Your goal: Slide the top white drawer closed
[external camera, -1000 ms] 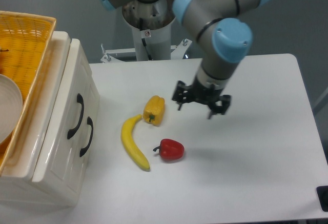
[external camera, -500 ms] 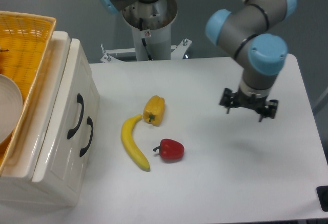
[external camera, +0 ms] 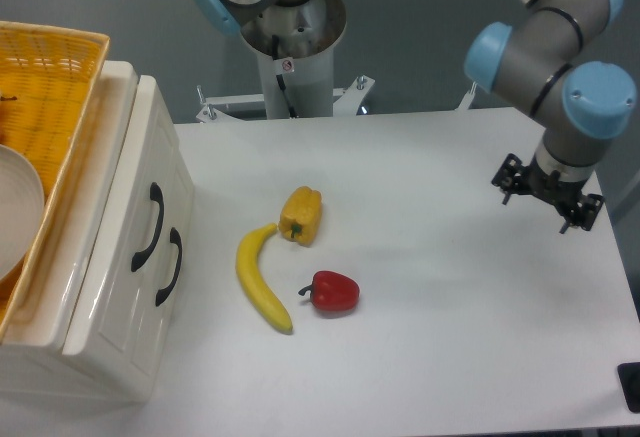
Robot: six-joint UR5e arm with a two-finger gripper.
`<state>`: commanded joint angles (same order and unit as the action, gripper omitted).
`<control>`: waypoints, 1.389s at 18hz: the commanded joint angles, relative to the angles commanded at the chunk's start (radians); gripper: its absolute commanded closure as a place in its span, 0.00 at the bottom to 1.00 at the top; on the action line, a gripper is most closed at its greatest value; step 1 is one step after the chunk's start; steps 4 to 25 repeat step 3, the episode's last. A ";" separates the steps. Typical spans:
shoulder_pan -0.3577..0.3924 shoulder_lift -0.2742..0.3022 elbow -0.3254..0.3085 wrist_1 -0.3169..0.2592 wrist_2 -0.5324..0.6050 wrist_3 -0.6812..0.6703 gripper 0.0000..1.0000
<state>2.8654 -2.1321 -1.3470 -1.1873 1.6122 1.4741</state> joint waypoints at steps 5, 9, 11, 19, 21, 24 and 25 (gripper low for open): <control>0.003 -0.015 0.005 0.002 0.002 0.041 0.00; 0.003 -0.015 0.005 0.002 0.002 0.041 0.00; 0.003 -0.015 0.005 0.002 0.002 0.041 0.00; 0.003 -0.015 0.005 0.002 0.002 0.041 0.00; 0.003 -0.015 0.005 0.002 0.002 0.041 0.00; 0.003 -0.015 0.005 0.002 0.002 0.041 0.00; 0.003 -0.015 0.005 0.002 0.002 0.041 0.00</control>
